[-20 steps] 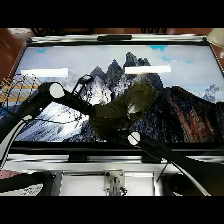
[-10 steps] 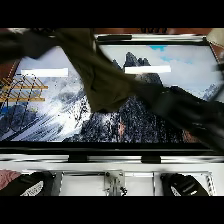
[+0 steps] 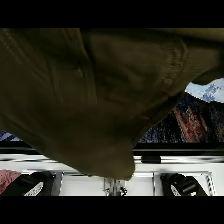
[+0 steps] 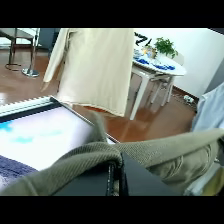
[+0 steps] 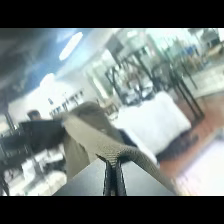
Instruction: Fold the shirts.
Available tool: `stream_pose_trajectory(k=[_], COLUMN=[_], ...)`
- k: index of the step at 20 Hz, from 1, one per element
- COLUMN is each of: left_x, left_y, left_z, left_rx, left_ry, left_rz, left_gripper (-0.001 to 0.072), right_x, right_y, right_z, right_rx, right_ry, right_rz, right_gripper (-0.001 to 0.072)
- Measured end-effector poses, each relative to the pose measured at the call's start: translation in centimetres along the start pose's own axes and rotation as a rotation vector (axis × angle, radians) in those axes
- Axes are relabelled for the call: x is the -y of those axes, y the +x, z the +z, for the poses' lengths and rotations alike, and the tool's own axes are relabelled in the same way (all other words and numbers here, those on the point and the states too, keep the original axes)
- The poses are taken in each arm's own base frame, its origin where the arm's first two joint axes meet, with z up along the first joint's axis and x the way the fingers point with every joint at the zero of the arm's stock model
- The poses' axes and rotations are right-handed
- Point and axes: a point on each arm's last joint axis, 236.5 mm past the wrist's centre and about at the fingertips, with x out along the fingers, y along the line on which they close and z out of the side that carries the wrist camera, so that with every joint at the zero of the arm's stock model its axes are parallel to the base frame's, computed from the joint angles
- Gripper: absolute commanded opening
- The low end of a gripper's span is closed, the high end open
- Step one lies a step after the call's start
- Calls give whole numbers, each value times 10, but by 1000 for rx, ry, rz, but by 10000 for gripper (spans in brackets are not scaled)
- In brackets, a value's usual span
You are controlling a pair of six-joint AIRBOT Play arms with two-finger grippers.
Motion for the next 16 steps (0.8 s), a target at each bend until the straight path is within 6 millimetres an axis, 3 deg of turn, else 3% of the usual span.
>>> stream_pose_trajectory(k=[1, 3, 6, 9, 12, 16], left_x=[-10, -35, -79, -134, -194, -261], left_y=[7, 24, 49, 71, 97, 140], left_z=[-7, -37, -113, -191, -253, -297], left_rx=[-24, -118, -323, -468, -522, -439], left_ry=[-8, -42, -135, -245, -338, -483], left_rz=[18, 52, 105, 191, 294, 394], left_gripper=[57, 57, 58, 58, 58, 58], right_x=[7, 39, 112, 195, 272, 348], right_y=[5, 13, 13, 20, 58, 124], right_z=[-11, -54, -124, -167, -200, -228], right_rx=[-50, -236, -527, -684, -704, -513], right_ry=[3, 2, 11, 6, 40, 249], right_rz=[-20, -114, -322, -524, -628, -646], right_gripper=[68, 68, 68, 68, 68, 68])
